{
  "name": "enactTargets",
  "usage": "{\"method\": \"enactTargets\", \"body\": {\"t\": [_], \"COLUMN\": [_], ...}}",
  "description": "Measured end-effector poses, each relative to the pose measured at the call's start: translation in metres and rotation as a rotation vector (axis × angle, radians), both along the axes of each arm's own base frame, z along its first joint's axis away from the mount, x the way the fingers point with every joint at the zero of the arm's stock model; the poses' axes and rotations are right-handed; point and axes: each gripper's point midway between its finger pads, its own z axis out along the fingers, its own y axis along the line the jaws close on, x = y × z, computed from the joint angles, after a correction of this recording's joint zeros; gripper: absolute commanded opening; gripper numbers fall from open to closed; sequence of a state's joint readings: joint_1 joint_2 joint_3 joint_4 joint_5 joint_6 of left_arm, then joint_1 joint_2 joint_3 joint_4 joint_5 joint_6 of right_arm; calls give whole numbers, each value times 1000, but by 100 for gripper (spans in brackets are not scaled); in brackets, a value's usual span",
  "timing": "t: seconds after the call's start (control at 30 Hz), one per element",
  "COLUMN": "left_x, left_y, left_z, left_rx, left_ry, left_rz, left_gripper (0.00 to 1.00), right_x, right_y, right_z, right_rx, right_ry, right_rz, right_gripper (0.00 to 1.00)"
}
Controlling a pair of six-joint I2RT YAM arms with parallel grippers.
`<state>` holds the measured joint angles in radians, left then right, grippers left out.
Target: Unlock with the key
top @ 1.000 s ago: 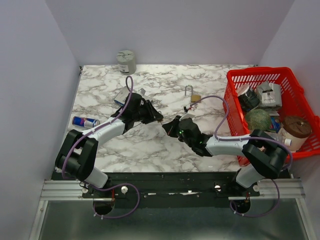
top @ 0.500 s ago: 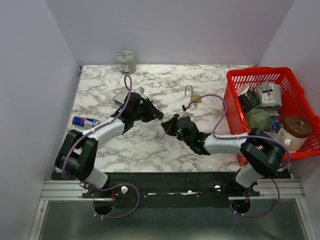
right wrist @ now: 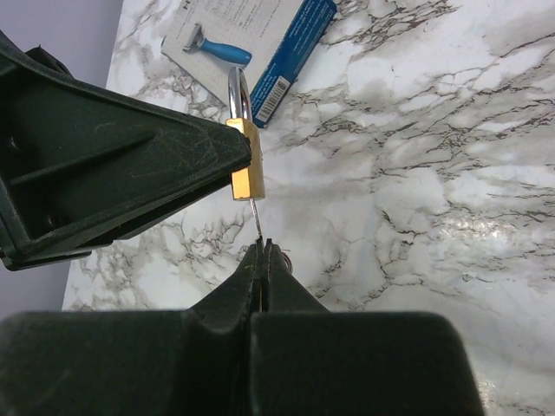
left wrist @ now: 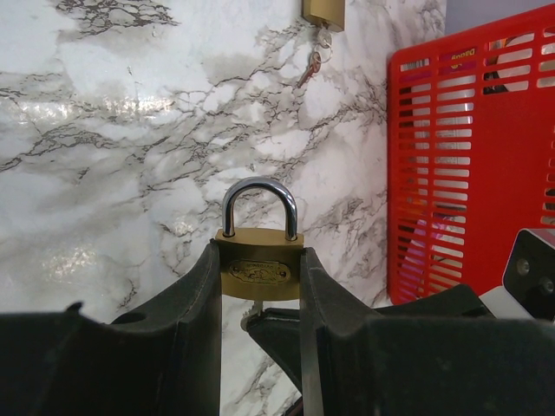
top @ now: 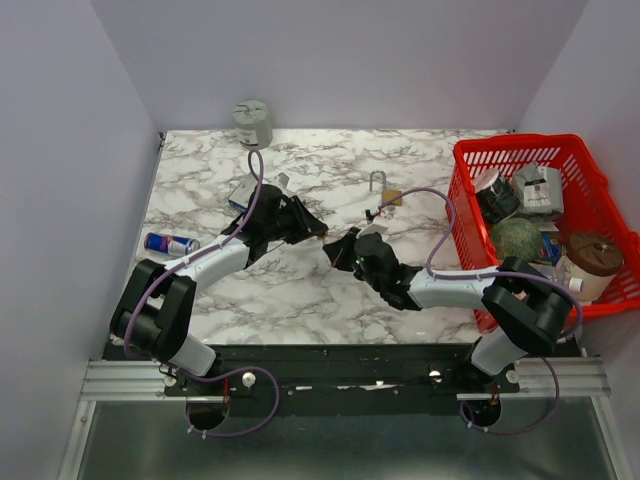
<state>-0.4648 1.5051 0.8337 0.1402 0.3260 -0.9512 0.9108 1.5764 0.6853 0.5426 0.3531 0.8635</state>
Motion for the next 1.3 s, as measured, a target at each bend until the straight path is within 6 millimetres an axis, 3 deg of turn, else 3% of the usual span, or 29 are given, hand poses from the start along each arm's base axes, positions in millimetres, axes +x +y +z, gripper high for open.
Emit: {"method": "enactTargets", "body": {"t": [0.23,0.57,1.3], "left_x": [-4,-11,-16], "left_y": [-1,-6,-7], "left_z": [-2,12,12], "left_rx": [3,-36,-60], "left_ry": [13,6,29], "left_rz": [-10,-35,-38], "left_gripper": [0,0,0], "right_x": [-6,-13,-13], "right_y": [-3,-7,-9], "right_z": [0,13,18], "right_rx": [23,111,165], "right_ry": [0,-21,-22], "right_rz": [8,13,-1], "right_gripper": [1,1,1]}}
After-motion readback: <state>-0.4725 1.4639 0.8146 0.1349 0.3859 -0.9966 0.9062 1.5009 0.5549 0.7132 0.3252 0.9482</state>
